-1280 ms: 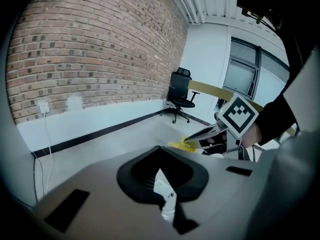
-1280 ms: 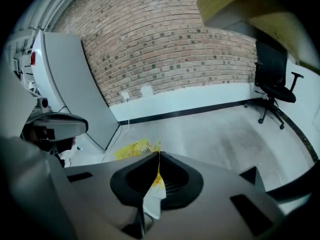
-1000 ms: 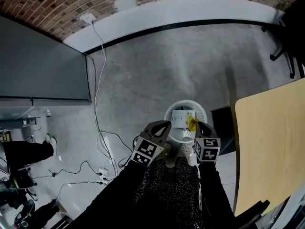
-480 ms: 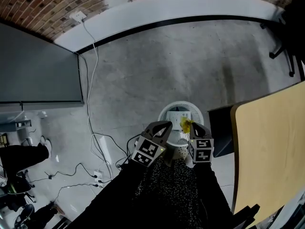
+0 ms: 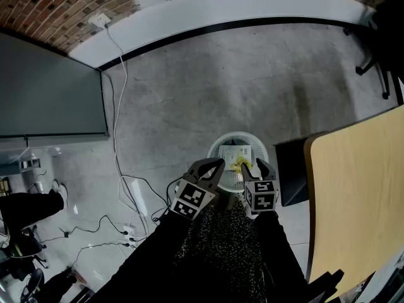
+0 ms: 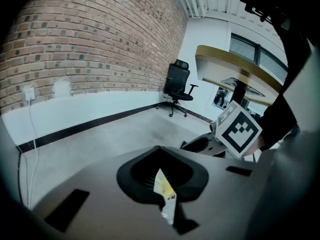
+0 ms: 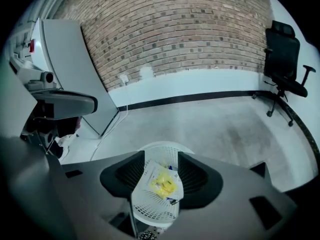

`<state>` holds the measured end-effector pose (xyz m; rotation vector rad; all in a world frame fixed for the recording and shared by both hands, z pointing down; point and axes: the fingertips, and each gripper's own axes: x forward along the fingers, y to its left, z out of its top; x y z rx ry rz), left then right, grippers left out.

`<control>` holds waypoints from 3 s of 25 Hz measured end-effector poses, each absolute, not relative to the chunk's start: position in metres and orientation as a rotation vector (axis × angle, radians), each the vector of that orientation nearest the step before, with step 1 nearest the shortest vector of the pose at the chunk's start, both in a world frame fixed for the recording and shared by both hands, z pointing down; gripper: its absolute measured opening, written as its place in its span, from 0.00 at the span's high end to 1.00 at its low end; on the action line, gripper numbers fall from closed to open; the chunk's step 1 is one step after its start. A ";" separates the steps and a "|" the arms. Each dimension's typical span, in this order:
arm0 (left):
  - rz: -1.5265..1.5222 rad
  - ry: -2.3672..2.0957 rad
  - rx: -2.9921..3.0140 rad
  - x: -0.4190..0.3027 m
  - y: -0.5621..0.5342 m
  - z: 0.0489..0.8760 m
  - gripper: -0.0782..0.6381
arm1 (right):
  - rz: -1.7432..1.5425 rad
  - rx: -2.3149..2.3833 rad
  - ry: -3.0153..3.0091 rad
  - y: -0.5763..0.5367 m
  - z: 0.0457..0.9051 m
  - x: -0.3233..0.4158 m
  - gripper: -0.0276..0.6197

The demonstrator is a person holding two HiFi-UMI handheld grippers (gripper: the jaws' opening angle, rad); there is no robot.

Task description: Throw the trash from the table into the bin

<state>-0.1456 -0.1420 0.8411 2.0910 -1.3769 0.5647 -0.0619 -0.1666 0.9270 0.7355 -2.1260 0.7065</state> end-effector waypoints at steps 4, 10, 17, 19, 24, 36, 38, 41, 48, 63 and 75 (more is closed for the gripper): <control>0.553 -1.386 2.091 -0.147 -0.144 0.835 0.89 | 0.721 0.740 -2.137 -0.168 0.921 -0.062 0.66; 0.543 -1.418 2.113 -0.154 -0.144 0.819 0.89 | 0.746 0.734 -2.164 -0.163 0.901 -0.066 0.66; 0.555 -1.368 2.124 -0.150 -0.127 0.783 0.89 | 0.754 0.773 -2.187 -0.158 0.857 -0.068 0.66; 0.557 -1.356 2.139 -0.146 -0.123 0.769 0.89 | 0.751 0.776 -2.197 -0.156 0.839 -0.067 0.66; 0.536 -1.370 2.181 -0.143 -0.122 0.730 0.89 | 0.716 0.772 -2.225 -0.147 0.790 -0.071 0.68; 0.475 -1.458 2.282 -0.152 -0.123 0.624 0.89 | 0.562 0.814 -2.351 -0.138 0.667 -0.082 0.86; 0.452 -1.475 2.289 -0.153 -0.122 0.604 0.89 | 0.564 0.864 -2.371 -0.140 0.646 -0.076 0.86; 0.423 -1.505 2.309 -0.156 -0.124 0.575 0.89 | 0.560 0.941 -2.401 -0.148 0.616 -0.068 0.88; 0.374 -1.562 2.368 -0.160 -0.126 0.517 0.89 | 0.469 1.014 -2.471 -0.155 0.551 -0.059 0.93; 0.271 -1.631 2.409 -0.162 -0.121 0.459 0.89 | 0.306 1.080 -2.551 -0.161 0.473 -0.048 0.94; 0.249 -1.606 2.438 -0.158 -0.125 0.457 0.89 | 0.343 1.050 -2.585 -0.153 0.463 -0.056 0.94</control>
